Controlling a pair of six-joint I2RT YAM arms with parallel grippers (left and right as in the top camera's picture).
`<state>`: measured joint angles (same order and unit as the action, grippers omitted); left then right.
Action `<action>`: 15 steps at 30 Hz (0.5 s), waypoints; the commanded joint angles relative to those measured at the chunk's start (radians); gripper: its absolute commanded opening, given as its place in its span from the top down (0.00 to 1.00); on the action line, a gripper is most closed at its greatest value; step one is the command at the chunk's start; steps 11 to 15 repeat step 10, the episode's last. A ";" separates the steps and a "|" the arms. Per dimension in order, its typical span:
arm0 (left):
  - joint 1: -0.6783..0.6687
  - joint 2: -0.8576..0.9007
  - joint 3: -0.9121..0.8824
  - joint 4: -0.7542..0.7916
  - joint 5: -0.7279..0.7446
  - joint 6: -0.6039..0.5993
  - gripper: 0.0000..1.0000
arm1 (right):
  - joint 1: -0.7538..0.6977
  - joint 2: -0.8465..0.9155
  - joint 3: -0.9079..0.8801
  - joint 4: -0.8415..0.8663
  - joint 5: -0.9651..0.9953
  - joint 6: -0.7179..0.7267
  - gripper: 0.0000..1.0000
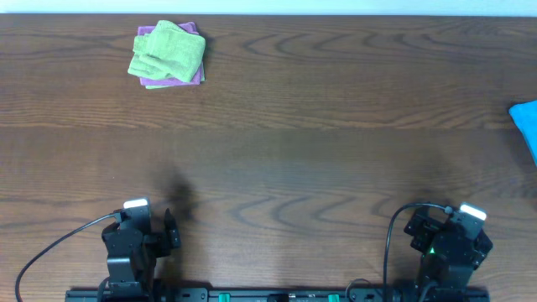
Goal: Fold the cloth
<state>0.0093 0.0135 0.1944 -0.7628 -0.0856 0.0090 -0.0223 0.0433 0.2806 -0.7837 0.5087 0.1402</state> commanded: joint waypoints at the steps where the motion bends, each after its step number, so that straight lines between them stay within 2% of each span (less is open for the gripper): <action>1: -0.003 -0.009 -0.021 -0.020 0.008 0.021 0.05 | -0.010 -0.006 -0.002 0.002 0.006 -0.010 0.01; 15: -0.003 -0.009 -0.021 -0.020 0.008 0.021 0.05 | -0.010 -0.006 -0.002 0.002 0.006 -0.010 0.01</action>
